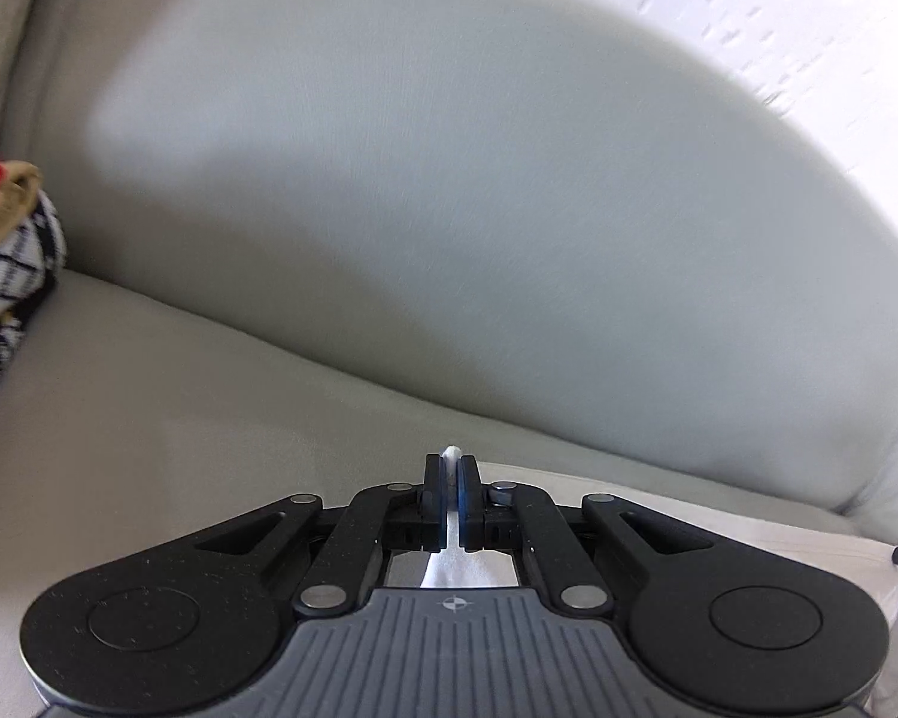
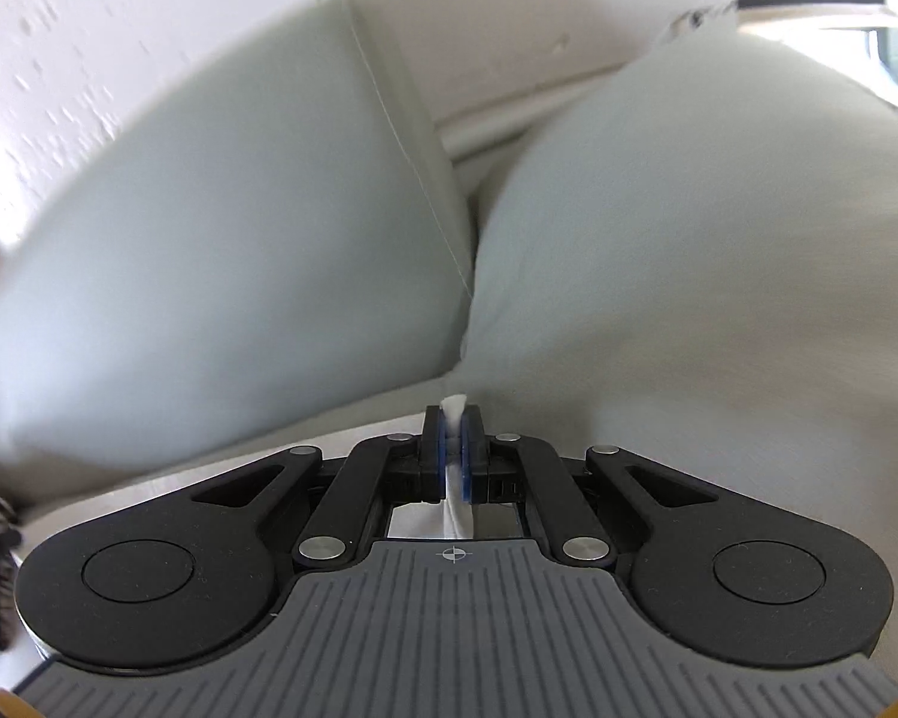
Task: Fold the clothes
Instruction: 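Lift the hem with both grippers toward the collar, then lay the hem onto the collar and open both grippers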
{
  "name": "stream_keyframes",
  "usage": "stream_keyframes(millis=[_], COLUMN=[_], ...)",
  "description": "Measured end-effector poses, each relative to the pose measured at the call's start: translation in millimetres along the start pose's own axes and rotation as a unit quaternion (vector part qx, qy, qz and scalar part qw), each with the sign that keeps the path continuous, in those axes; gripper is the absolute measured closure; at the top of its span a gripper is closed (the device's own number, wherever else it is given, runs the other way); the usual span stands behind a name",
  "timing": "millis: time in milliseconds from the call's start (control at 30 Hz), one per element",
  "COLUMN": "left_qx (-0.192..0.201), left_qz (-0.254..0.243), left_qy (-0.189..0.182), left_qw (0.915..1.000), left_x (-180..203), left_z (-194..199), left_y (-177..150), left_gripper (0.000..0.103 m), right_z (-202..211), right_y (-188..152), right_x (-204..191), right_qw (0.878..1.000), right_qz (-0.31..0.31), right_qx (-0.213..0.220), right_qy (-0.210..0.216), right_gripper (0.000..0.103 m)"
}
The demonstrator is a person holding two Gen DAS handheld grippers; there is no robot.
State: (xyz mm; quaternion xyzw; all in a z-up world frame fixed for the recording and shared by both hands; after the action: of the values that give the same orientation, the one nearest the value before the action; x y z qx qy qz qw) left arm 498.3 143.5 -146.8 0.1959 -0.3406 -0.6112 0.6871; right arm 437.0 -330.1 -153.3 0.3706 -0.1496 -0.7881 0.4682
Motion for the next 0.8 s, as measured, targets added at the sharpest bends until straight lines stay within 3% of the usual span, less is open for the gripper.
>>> stream_keyframes(millis=[167,233,333,433,500,633,700,800], left_qx=[0.032,0.032,0.034,0.006,-0.057,-0.131,-0.126,-0.06], left_qz=[0.032,0.054,0.101,0.154,0.112,0.024,-0.003,0.061], left_qy=[-0.029,-0.043,-0.063,-0.043,0.027,0.093,0.099,0.065], left_qw=[0.9986,0.9971,0.9923,0.9872,0.9918,0.9867,0.987,0.9942], left_x=[7,6,-2,-17,-25,-14,-4,-10], left_z=[75,104,146,177,191,211,227,261], left_y=[-20,-33,-57,-92,-122,-167,-186,-187], left_gripper=[0.102,0.102,0.102,0.102,0.101,0.101,0.101,0.101], right_z=[76,106,136,164,179,203,220,242], right_y=[-19,-38,-81,-123,-145,-163,-163,-164], right_x=[14,30,52,65,62,53,50,53], right_qw=[0.999,0.996,0.992,0.991,0.994,0.996,0.998,0.999], right_qz=[-0.045,-0.085,-0.115,-0.097,-0.053,-0.014,-0.014,0.005], right_qx=[0.003,-0.008,-0.053,-0.09,-0.091,-0.065,-0.045,-0.024], right_qy=[0.023,0.034,0.015,-0.018,-0.04,-0.053,-0.042,-0.036], right_gripper=[0.099,0.099,0.099,0.099,0.099,0.099,0.099,0.099])
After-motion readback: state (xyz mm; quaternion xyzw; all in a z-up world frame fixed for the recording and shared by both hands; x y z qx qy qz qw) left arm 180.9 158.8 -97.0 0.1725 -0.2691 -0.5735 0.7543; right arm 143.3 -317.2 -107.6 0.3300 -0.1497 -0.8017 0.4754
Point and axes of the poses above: each gripper's, at about its wrist camera, not at the fingertips, and z roughly against the way its jaws point, x to its right, y to its top, the point moved 5 cm from there along -z, roughly the way its jaws point, and after that the axes turned 6 degrees about -z, right-handed, at the moved point
